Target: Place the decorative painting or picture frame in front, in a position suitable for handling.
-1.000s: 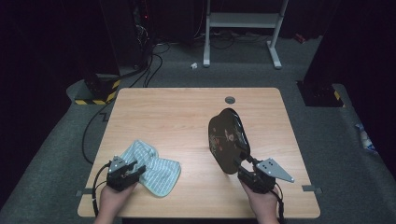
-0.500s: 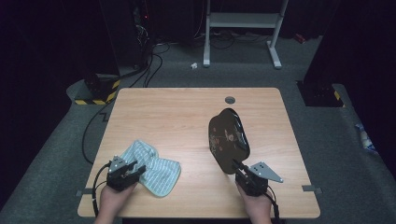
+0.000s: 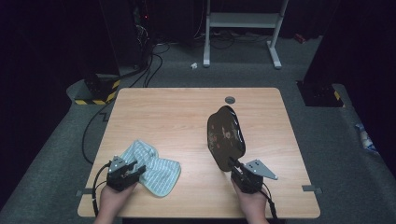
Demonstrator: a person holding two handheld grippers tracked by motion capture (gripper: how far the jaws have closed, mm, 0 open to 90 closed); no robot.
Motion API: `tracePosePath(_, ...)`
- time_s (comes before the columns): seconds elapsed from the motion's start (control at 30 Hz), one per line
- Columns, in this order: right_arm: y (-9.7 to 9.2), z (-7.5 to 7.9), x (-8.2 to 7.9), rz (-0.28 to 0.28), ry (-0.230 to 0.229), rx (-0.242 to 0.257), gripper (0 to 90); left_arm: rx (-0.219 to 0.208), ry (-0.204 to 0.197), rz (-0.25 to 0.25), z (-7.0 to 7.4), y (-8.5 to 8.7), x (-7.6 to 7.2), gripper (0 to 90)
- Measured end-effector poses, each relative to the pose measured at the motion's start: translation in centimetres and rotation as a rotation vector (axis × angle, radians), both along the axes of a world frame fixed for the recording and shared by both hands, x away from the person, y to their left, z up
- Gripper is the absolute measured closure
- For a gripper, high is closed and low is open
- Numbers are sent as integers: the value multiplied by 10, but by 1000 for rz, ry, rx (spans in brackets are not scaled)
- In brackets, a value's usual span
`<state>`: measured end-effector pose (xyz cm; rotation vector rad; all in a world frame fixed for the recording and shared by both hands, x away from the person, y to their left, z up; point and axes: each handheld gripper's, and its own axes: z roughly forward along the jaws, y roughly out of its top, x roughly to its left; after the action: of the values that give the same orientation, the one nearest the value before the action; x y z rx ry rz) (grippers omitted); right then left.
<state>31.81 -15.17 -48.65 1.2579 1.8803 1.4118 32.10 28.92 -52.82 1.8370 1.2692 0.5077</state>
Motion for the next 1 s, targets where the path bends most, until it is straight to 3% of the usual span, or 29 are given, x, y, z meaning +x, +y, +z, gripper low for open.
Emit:
tracePosePath(0.1,-1,0,0,2,-4,-6,760,1,0,-1,0,0,0,544)
tracePosePath(0.13,-2,0,-1,12,-17,-6,691,1,-1,0,0,0,0,544)
tracePosePath(0.27,-5,-1,-6,34,-51,2,589,0,2,-2,0,0,0,543)
tracePosePath(0.37,-7,-3,-7,45,-52,-39,543,-5,4,-5,0,1,0,538)
tracePosePath(0.43,-11,0,-6,37,-55,-11,523,-5,4,-6,0,1,0,537)
tracePosePath(0.73,-21,7,-6,11,-72,6,487,27,-6,-20,2,-6,-3,564)
tracePosePath(0.77,-21,6,-7,11,-73,3,486,-12,12,-36,3,-9,-3,569)
tracePosePath(0.83,-21,5,-7,11,-70,2,485,-5,14,-49,4,-13,-4,575)
tracePosePath(1.0,-22,5,-6,12,-65,6,484,20,8,-135,6,-44,-7,579)
